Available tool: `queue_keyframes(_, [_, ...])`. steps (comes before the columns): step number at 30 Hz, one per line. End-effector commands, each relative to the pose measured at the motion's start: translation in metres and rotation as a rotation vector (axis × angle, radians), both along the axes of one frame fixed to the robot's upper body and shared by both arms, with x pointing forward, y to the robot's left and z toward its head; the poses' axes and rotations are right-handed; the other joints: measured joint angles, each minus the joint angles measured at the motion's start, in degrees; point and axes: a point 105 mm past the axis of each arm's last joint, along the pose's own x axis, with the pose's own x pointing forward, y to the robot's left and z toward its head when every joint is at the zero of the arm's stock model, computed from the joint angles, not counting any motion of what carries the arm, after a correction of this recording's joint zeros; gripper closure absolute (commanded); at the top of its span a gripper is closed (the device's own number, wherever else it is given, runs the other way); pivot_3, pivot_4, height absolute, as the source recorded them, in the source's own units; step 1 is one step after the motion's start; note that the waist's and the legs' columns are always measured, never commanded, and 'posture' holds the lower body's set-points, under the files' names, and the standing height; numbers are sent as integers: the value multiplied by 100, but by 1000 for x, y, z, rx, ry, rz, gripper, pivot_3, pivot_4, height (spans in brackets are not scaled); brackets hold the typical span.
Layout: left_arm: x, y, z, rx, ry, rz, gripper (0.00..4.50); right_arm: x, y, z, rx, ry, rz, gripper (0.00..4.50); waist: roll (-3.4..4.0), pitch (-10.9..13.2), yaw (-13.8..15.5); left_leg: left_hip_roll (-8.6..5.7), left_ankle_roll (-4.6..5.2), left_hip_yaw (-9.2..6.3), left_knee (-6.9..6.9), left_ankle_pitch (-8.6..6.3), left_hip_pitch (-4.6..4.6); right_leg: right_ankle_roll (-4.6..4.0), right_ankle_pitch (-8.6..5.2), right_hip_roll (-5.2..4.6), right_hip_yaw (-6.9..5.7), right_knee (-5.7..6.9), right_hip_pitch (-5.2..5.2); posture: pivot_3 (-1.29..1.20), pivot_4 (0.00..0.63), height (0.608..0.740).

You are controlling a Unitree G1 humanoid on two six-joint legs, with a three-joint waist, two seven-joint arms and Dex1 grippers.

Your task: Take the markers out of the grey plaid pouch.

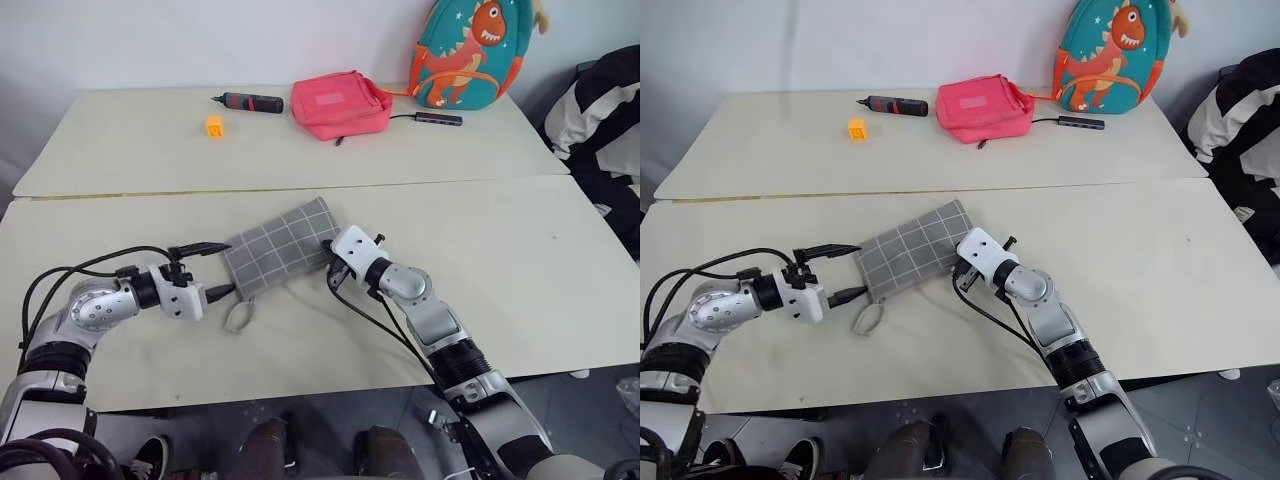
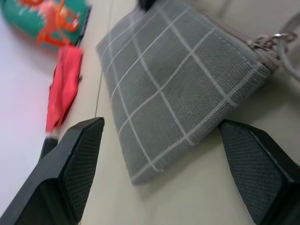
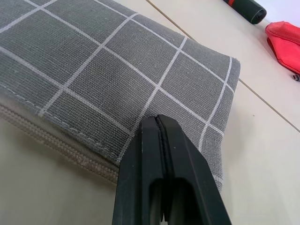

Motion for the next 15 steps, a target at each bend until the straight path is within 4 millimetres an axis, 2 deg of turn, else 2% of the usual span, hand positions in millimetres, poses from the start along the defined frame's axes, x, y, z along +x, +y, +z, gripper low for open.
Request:
queue_keyframes(1, [-11, -1, -37, 143, 111, -45, 314, -2, 2, 11, 37, -20, 16, 4479, 0, 0, -3, 0, 0, 0, 0, 0, 0, 0, 0, 0, 0, 0, 0, 0, 150, 740])
queue_keyframes(4, [-2, -7, -35, 137, 91, -37, 314, -2, 2, 11, 39, -19, 19, 4479, 1, 0, 25, 0, 0, -2, -1, 0, 4, 0, 0, 0, 0, 1, 6, 0, 150, 740])
queue_keyframes(8, [-3, -32, -43, 123, 96, -110, 314, -3, 4, 11, 42, -16, 24, 4479, 9, -4, 108, -6, 2, -8, 1, -1, 19, 0, 0, -4, 2, -8, 14, 0, 150, 740])
queue_keyframes(14, [-4, -40, -44, 93, 131, -128, 314, -3, 0, 11, 38, -16, 16, 4479, 10, -5, 153, -6, -8, -10, 2, -9, 24, 0, 0, -4, 1, -39, 17, 0, 150, 740])
queue_keyframes(15, [-5, -39, -46, 96, 155, -130, 514, -3, -1, 11, 36, -16, 16, 4498, 11, -5, 153, -6, 2, -10, 2, -3, 23, 0, 0, -3, 0, -37, 30, 0, 150, 740])
